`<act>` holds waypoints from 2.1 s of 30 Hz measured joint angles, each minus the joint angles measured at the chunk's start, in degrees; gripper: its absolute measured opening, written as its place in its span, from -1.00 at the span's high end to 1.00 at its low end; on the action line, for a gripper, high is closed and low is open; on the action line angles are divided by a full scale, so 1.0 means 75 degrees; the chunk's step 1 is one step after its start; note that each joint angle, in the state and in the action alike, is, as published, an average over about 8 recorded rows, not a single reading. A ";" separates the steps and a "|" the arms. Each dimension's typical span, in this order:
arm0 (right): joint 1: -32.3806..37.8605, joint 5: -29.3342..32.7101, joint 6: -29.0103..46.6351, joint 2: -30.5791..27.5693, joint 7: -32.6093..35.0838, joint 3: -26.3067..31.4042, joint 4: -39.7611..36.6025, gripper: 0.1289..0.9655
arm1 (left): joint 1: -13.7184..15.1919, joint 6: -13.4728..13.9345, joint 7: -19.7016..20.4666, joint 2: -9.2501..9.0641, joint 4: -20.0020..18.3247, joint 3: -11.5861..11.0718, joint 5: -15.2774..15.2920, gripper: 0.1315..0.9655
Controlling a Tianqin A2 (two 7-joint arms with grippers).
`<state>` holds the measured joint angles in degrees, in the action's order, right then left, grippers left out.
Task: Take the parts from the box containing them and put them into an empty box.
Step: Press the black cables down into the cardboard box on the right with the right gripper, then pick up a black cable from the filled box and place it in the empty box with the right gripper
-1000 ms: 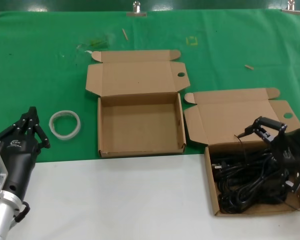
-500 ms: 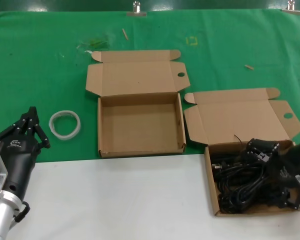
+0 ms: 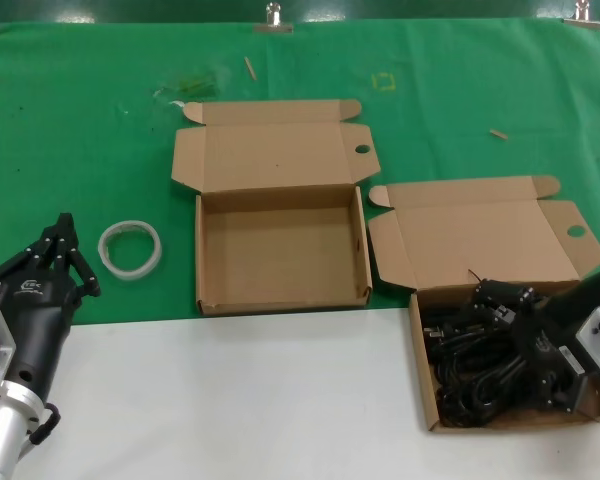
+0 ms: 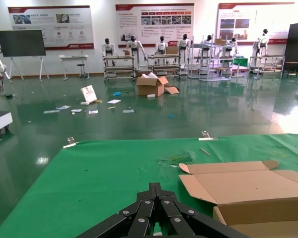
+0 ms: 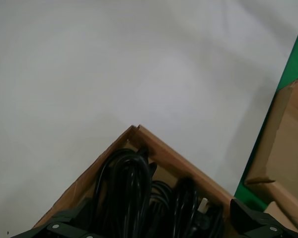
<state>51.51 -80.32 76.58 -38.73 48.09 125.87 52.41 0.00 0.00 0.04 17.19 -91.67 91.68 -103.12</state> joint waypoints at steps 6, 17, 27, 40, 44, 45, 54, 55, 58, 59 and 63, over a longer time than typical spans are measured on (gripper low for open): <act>0.0214 0.0153 -0.0004 0.0166 0.0173 0.0098 -0.0481 -1.00 | 0.0000 0.0000 -0.0001 0.0000 0.0000 0.0000 0.0001 0.98; 0.0359 0.0196 -0.0009 0.0232 0.0147 0.0077 -0.0664 -0.66 | 0.0000 0.0000 -0.0002 0.0000 0.0000 0.0000 0.0001 0.98; 0.0305 0.0220 -0.0026 0.0165 0.0035 0.0061 -0.0504 -0.34 | 0.0000 0.0000 -0.0002 0.0000 0.0000 0.0000 0.0001 0.98; 0.0083 0.0177 -0.0021 0.0031 -0.0077 0.0024 -0.0265 0.33 | 0.0000 0.0000 -0.0002 0.0000 0.0000 0.0000 0.0001 0.98; 0.0055 0.0164 -0.0016 -0.0014 -0.0132 0.0003 -0.0175 0.51 | 0.0000 0.0000 -0.0002 0.0000 0.0000 0.0000 0.0001 0.98; 0.0051 0.0161 -0.0009 -0.0030 -0.0156 -0.0004 -0.0142 0.55 | 0.0000 0.0000 -0.0002 0.0000 0.0000 0.0000 0.0001 0.98; 0.0116 0.0144 0.0195 -0.0244 -0.0618 -0.0060 0.0299 0.72 | 0.0000 0.0000 -0.0002 0.0000 0.0000 0.0000 0.0001 0.98; 0.0134 0.0142 0.0232 -0.0268 -0.0697 -0.0065 0.0353 0.72 | 0.0000 0.0000 -0.0002 0.0000 0.0000 0.0000 0.0001 0.98; 0.0188 0.0113 0.0339 -0.0314 -0.0962 -0.0092 0.0512 0.74 | 0.0000 0.0000 -0.0002 0.0000 0.0000 0.0000 0.0001 0.98; 0.0206 0.0093 0.0371 -0.0319 -0.1063 -0.0106 0.0568 0.74 | 0.0000 0.0000 -0.0002 0.0000 0.0000 0.0000 0.0001 0.98; 0.0256 -0.0017 0.0443 -0.0282 -0.1479 -0.0178 0.0807 0.74 | 0.0000 0.0000 -0.0002 0.0000 0.0000 0.0000 0.0001 0.98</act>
<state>53.42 -80.45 79.91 -40.85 37.00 124.53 58.46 0.00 0.00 0.02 17.19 -91.67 91.68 -103.11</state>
